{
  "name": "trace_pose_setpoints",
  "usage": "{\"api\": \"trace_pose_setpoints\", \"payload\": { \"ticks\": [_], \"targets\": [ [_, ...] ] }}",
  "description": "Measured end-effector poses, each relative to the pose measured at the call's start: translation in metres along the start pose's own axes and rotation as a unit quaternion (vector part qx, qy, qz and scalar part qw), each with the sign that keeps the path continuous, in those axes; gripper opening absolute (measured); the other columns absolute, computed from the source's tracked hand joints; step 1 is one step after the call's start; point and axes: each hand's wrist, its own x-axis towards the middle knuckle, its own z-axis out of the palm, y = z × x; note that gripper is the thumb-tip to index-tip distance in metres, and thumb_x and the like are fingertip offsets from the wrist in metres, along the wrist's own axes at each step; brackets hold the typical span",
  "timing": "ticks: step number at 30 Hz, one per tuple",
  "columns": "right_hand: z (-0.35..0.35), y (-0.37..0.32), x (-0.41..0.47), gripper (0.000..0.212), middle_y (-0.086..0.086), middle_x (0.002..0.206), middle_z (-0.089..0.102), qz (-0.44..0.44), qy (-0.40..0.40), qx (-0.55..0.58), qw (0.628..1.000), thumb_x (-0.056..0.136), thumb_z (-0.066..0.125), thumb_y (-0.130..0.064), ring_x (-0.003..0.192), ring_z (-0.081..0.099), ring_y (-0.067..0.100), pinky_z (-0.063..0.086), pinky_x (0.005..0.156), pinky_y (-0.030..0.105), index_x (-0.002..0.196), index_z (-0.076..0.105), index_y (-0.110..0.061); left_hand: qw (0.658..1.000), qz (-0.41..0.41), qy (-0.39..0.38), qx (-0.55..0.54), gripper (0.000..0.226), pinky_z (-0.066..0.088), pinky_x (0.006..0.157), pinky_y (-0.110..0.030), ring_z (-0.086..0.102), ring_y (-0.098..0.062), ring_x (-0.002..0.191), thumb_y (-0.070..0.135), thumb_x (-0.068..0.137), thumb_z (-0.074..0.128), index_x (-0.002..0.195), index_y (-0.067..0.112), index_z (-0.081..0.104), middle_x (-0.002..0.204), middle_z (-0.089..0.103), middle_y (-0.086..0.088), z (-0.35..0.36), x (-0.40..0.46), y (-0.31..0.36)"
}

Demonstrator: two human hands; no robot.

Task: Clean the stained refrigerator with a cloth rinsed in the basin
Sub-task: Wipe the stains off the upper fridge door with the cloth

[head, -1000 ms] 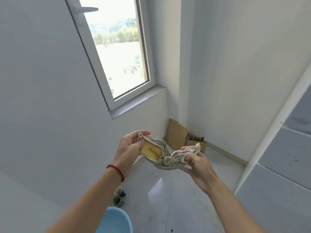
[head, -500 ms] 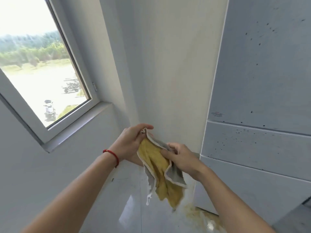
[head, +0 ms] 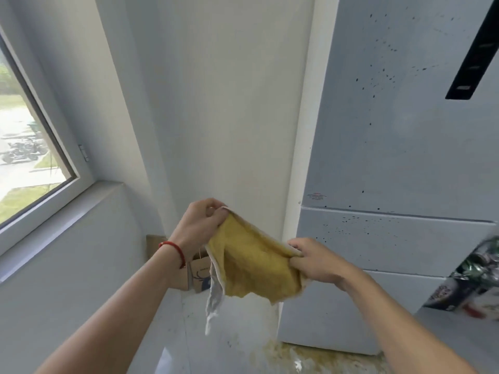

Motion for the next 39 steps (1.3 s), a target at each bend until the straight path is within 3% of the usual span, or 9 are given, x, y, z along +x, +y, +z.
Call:
{"api": "trace_pose_setpoints", "payload": {
  "ticks": [4, 8, 13, 17, 23, 28, 31, 34, 39],
  "targets": [
    [-0.032, -0.013, -0.019, 0.041, 0.010, 0.116, 0.073, -0.079, 0.023, 0.511, 0.856, 0.105, 0.050, -0.041, 0.105, 0.071, 0.027, 0.054, 0.092, 0.043, 0.124, 0.073, -0.012, 0.955, -0.108, -0.045, -0.271, 0.033, 0.048, 0.077, -0.040, 0.059, -0.027, 0.079, 0.044, 0.086, 0.073, 0.086, 0.011, 0.078, 0.082, 0.062, -0.012, -0.018, 0.025, 0.018],
    [0.005, 0.003, -0.041, 0.085, 0.026, 0.132, 0.067, 0.012, 0.013, 0.618, 0.786, 0.096, 0.030, -0.074, 0.122, 0.065, 0.041, 0.056, 0.098, 0.051, 0.130, 0.071, -0.007, 0.849, -0.252, -0.234, -0.401, 0.065, 0.047, 0.100, -0.052, 0.065, -0.037, 0.103, 0.065, 0.089, 0.063, 0.112, 0.006, 0.073, 0.106, 0.069, -0.020, 0.036, -0.026, -0.037],
    [0.036, 0.042, -0.046, 0.045, 0.025, 0.120, 0.073, 0.119, 0.059, 0.534, 0.835, 0.094, 0.070, -0.025, 0.109, 0.073, 0.039, 0.061, 0.090, 0.048, 0.128, 0.066, 0.004, 0.949, -0.216, -0.117, -0.197, 0.024, 0.058, 0.082, -0.045, 0.071, -0.034, 0.088, 0.004, 0.091, 0.069, 0.107, -0.012, 0.065, 0.108, 0.069, -0.033, 0.069, -0.050, -0.093],
    [0.039, 0.067, -0.043, 0.028, 0.016, 0.124, 0.074, 0.169, 0.042, 0.504, 0.846, 0.111, 0.047, -0.019, 0.113, 0.073, 0.030, 0.062, 0.089, 0.044, 0.129, 0.063, -0.006, 0.981, -0.174, -0.085, -0.028, 0.031, 0.057, 0.074, -0.043, 0.066, -0.025, 0.076, 0.036, 0.086, 0.064, 0.086, 0.006, 0.071, 0.079, 0.070, -0.007, 0.048, -0.019, -0.127],
    [0.058, 0.083, -0.035, 0.021, 0.011, 0.085, 0.074, 0.228, 0.161, 0.339, 0.898, 0.103, 0.065, -0.023, 0.070, 0.071, 0.018, 0.060, 0.069, 0.038, 0.096, 0.074, -0.005, 0.976, -0.113, -0.074, 0.170, 0.029, 0.048, 0.063, -0.031, 0.063, -0.022, 0.078, 0.042, 0.090, 0.071, 0.086, 0.014, 0.065, 0.082, 0.069, -0.005, 0.049, -0.007, -0.132],
    [0.047, 0.091, -0.033, 0.039, 0.014, 0.103, 0.072, 0.238, 0.254, 0.305, 0.886, 0.089, 0.083, -0.024, 0.087, 0.075, 0.025, 0.062, 0.063, 0.034, 0.117, 0.056, -0.018, 0.970, -0.236, -0.051, 0.010, 0.059, 0.050, 0.063, -0.033, 0.061, -0.019, 0.081, 0.051, 0.071, 0.088, 0.105, 0.014, 0.056, 0.102, 0.064, -0.006, 0.045, 0.002, -0.131],
    [0.024, 0.093, -0.040, 0.029, 0.019, 0.103, 0.073, 0.177, 0.240, 0.305, 0.905, 0.095, 0.075, -0.020, 0.087, 0.073, 0.023, 0.062, 0.070, 0.033, 0.119, 0.058, -0.021, 0.923, -0.259, -0.163, -0.233, 0.049, 0.060, 0.075, -0.038, 0.071, -0.028, 0.093, 0.004, 0.087, 0.077, 0.130, 0.006, 0.055, 0.121, 0.066, -0.021, 0.038, 0.003, -0.115],
    [-0.002, 0.097, -0.048, 0.024, 0.016, 0.109, 0.073, 0.120, 0.169, 0.266, 0.942, 0.094, 0.072, -0.002, 0.092, 0.072, 0.018, 0.061, 0.081, 0.029, 0.114, 0.069, -0.015, 0.947, -0.145, -0.256, -0.127, 0.053, 0.060, 0.082, -0.027, 0.073, -0.021, 0.098, -0.013, 0.084, 0.071, 0.131, 0.009, 0.063, 0.116, 0.074, -0.016, 0.035, 0.008, -0.095],
    [-0.036, 0.103, -0.046, 0.029, -0.005, 0.093, 0.073, 0.080, 0.231, 0.041, 0.969, 0.087, 0.081, -0.011, 0.087, 0.069, 0.016, 0.057, 0.083, 0.032, 0.106, 0.073, -0.031, 0.967, 0.090, -0.091, 0.222, 0.029, 0.046, 0.080, -0.014, 0.065, -0.010, 0.091, 0.010, 0.084, 0.077, 0.107, 0.026, 0.079, 0.092, 0.073, 0.011, 0.054, 0.017, -0.062]
  ]
}}
